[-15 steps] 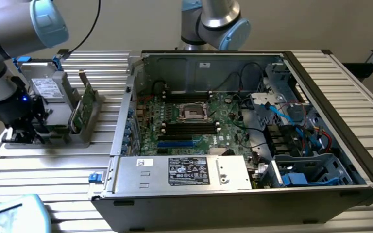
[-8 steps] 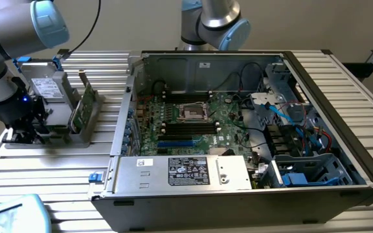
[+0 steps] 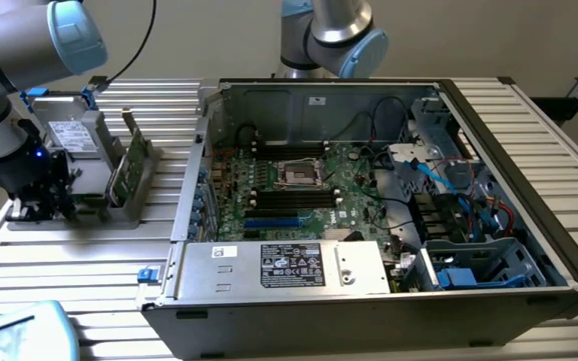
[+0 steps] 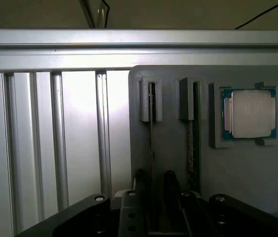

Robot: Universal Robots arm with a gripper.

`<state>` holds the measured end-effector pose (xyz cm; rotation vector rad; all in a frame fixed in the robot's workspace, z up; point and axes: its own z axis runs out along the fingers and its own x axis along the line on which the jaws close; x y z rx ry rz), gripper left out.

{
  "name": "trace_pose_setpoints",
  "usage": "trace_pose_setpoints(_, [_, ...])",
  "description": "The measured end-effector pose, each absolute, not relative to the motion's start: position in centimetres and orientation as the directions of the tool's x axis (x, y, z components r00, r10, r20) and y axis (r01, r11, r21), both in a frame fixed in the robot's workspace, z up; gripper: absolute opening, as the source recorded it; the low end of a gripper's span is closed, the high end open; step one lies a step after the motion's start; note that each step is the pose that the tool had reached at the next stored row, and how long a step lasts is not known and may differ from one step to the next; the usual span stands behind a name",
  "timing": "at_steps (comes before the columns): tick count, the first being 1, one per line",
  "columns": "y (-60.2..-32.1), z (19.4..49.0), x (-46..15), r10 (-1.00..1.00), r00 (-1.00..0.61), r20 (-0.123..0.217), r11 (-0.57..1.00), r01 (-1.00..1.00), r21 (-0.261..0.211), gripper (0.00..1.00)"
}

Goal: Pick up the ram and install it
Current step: 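Pick up the ram and move it above insertion slot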

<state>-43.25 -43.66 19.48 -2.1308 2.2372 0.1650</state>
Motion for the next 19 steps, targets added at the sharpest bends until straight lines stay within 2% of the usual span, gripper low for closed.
trace_pose_setpoints(1, [-43.66, 19.48, -43.25, -0.993, -0.051, -0.108, 0.046, -0.998, 0.044, 0.22])
trace_pose_setpoints(2, [-43.66, 19.48, -43.25, -0.993, -0.051, -0.108, 0.046, -0.998, 0.044, 0.22])
trace_pose_setpoints(3, [-43.66, 19.48, -43.25, -0.993, -0.051, -0.108, 0.046, -0.998, 0.044, 0.16])
trace_pose_setpoints(4, [-43.66, 19.48, -43.26, -0.993, -0.051, -0.108, 0.046, -0.998, 0.044, 0.14])
trace_pose_setpoints(19, [-43.66, 19.48, -43.26, -0.993, -0.051, -0.108, 0.046, -0.998, 0.045, 0.14])
